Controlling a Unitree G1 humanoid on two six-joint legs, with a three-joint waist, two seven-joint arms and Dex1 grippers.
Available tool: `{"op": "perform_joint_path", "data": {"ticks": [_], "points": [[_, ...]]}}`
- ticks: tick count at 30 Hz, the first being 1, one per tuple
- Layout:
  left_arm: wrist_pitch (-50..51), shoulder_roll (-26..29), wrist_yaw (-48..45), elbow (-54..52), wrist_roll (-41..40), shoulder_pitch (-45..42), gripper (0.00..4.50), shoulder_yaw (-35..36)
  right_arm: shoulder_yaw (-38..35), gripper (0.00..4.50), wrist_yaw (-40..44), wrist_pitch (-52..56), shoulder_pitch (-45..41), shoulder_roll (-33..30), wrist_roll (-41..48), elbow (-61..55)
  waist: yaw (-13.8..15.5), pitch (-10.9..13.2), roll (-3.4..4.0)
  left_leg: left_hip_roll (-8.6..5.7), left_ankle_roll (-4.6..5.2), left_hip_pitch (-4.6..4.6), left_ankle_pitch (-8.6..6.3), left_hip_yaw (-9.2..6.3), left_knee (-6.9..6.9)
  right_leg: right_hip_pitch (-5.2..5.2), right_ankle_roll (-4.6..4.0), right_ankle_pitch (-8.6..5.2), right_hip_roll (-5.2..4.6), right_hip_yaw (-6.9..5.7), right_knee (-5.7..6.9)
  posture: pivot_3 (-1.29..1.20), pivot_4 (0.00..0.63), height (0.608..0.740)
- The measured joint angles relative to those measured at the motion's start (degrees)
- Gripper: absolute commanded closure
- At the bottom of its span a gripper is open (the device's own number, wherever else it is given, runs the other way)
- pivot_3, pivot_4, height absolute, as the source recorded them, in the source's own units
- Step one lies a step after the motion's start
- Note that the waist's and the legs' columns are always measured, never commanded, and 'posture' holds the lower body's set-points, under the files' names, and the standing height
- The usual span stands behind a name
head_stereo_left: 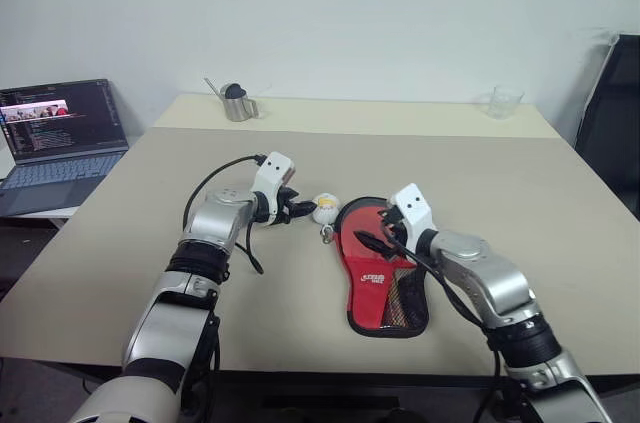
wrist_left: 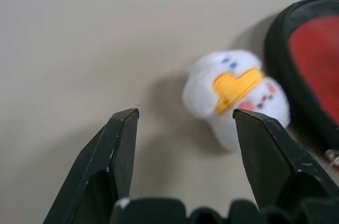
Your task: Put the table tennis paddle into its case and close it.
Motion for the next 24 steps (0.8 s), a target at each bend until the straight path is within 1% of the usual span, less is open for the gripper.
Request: {"op": "perform_joint_path", "data": {"ticks": [2, 5, 9, 16, 24], "points": [[0.39, -0.29, 0.32, -0.07, -0.09, 0.01, 1.39, 0.25, 0.17, 0.59, -1.07, -0.49, 0.00, 1.18, -1.25, 2.21, 0.06, 0.00, 0.00, 0.00, 0.00, 0.01, 0.00, 0.00, 0.02, 0.02, 0.01, 0.01, 0.00, 0.00, 0.01, 0.00, 0.150, 0.740], [2.33, -2.27, 0.74, -0.71, -0.51, 0.07, 1.39, 0.72, 0.34, 0.59, -1.55, -0.33, 0.18, 2.28, -2.14, 5.55, 0.08, 0.00, 0.00, -0.01, 0.00, 0.03, 0.00, 0.01, 0.02, 0.06, 0.01, 0.02, -0.01, 0.01, 0.00, 0.00, 0.150, 0.740], [4.76, -4.57, 1.47, -1.21, -1.47, 0.08, 1.39, 1.33, 0.88, 0.59, -0.25, -0.52, 0.15, 2.42, -2.30, 6.01, -0.09, -0.01, 0.00, 0.01, 0.00, 0.10, 0.00, 0.00, 0.01, 0.10, 0.03, 0.01, 0.02, 0.02, 0.01, 0.00, 0.150, 0.740], [8.73, -6.63, 4.15, -1.04, -1.44, 0.07, 1.39, 1.70, 0.90, 0.59, 0.22, -1.86, -0.02, 3.37, -3.41, 7.56, -0.31, -0.06, -0.01, 0.03, 0.01, 0.28, 0.01, 0.03, 0.01, 0.21, 0.12, -0.03, 0.03, 0.05, 0.05, 0.00, 0.150, 0.740], [9.74, -8.88, 8.29, 1.56, -1.30, -0.19, 1.39, 2.02, 0.85, 0.59, 0.28, -2.19, -0.24, 3.85, -3.89, 8.22, -0.41, -0.14, 0.00, 0.03, 0.01, 0.36, 0.01, 0.02, 0.00, 0.28, 0.11, -0.01, 0.03, 0.05, 0.06, 0.00, 0.150, 0.740]]}}
